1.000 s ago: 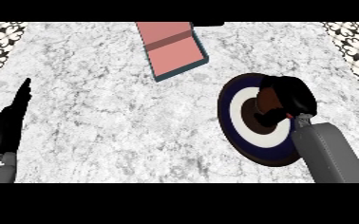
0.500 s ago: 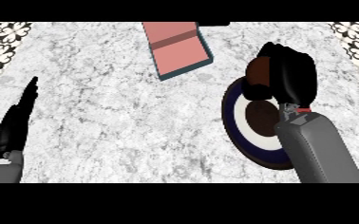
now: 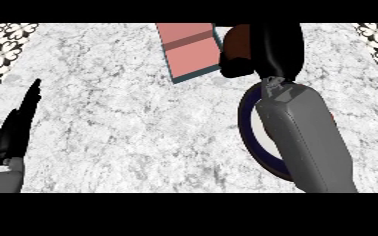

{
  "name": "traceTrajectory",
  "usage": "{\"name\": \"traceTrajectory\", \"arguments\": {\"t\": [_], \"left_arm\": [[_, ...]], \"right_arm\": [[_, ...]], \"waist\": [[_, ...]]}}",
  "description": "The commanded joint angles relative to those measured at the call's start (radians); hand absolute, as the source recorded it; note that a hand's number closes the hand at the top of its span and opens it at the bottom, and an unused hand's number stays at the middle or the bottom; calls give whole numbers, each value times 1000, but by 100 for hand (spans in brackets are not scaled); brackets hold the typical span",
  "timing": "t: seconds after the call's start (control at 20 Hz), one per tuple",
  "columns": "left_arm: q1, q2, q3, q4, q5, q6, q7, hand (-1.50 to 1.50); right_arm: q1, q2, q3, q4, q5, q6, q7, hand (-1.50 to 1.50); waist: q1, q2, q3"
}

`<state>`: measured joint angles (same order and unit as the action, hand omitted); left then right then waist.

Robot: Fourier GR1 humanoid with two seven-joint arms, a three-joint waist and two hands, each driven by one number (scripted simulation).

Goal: Pick the cupcake from the plate and place it in the cardboard box

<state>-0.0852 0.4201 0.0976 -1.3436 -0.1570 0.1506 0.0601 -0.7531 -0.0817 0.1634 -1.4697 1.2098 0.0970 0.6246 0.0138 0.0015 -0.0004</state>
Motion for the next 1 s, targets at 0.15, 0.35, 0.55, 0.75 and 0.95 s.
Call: {"name": "traceTrajectory", "arguments": {"t": [0.15,0.35,0.55,0.75,0.95], "left_arm": [[2,-4,-11,-35,-15,-20,21,0],[-69,-47,-26,45,-40,12,3,0],[-66,-46,-31,18,-45,2,16,0],[-94,-35,-17,50,-44,-4,-5,0],[-83,-35,-29,-10,-36,-26,36,0]], "right_arm": [[-286,78,-143,313,-65,-134,-27,150],[-443,81,-201,528,-120,-239,13,150],[-505,81,-254,732,-177,-370,-46,150],[-570,75,-311,897,-206,-463,-97,150],[-596,24,-350,1023,-220,-498,-177,150]], "waist": [[15,4,0],[22,12,-1],[34,15,0],[49,25,-1],[70,30,0]]}}
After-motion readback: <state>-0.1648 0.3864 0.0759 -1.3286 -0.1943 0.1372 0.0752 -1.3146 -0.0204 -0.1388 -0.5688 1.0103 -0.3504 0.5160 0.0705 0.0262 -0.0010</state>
